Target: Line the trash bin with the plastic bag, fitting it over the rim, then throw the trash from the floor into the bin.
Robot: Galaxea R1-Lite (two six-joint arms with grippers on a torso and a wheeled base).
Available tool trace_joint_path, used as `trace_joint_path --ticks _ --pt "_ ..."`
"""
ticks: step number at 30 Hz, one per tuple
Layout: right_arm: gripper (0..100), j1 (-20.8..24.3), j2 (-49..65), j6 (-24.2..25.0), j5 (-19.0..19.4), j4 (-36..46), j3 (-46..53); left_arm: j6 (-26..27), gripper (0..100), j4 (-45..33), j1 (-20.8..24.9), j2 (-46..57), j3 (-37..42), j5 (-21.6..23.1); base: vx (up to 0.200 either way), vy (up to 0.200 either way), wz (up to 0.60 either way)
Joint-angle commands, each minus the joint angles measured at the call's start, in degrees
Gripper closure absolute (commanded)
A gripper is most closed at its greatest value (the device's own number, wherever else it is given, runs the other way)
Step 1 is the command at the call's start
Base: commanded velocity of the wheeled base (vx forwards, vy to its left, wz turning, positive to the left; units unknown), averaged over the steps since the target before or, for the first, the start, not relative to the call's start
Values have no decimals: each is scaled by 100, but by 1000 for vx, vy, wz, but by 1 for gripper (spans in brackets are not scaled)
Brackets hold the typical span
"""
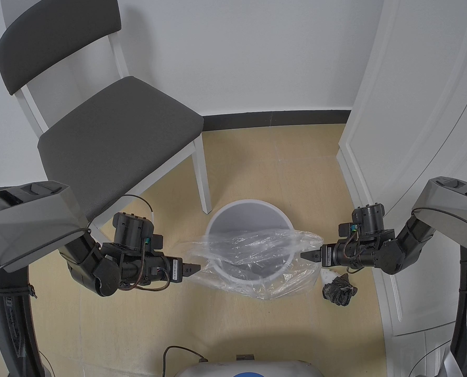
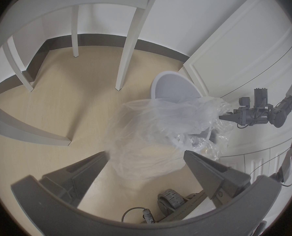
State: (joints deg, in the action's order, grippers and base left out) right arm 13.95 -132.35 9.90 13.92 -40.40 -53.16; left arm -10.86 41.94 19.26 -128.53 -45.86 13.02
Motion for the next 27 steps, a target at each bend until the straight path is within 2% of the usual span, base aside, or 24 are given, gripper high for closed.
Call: trace_joint_path --ticks 1,5,8,14,17,22,23,24,25,26,27 --pt "0 47 377 -23 -30 6 131 40 0 -36 -212 407 174 306 0 0 0" --pt "0 56 649 -67 -30 15 263 234 0 -63 -335 565 227 324 0 0 0" --pt "0 56 904 -85 -30 6 403 576 0 -142 -458 741 385 421 0 0 0" --pt "0 64 904 -111 14 -3 456 673 0 -335 -406 961 438 438 0 0 0" --pt "0 64 746 -111 49 -29 412 664 0 -274 -230 1049 526 438 0 0 0" --pt "0 64 641 -76 348 -29 403 629 0 -247 561 1110 323 289 0 0 0" --pt "0 64 641 -76 357 -29 412 629 0 -256 579 1110 297 271 0 0 0" --pt "0 56 649 -76 418 -29 421 656 0 -326 763 1022 -11 8 0 0 0" --pt "0 47 649 -76 427 -29 421 656 0 -335 772 1014 -37 -28 0 0 0" --pt "0 56 641 -85 427 -29 430 717 0 -397 895 838 -345 -335 0 0 0" --pt "0 47 649 -85 436 -29 430 831 0 -458 930 741 -485 -458 0 0 0"
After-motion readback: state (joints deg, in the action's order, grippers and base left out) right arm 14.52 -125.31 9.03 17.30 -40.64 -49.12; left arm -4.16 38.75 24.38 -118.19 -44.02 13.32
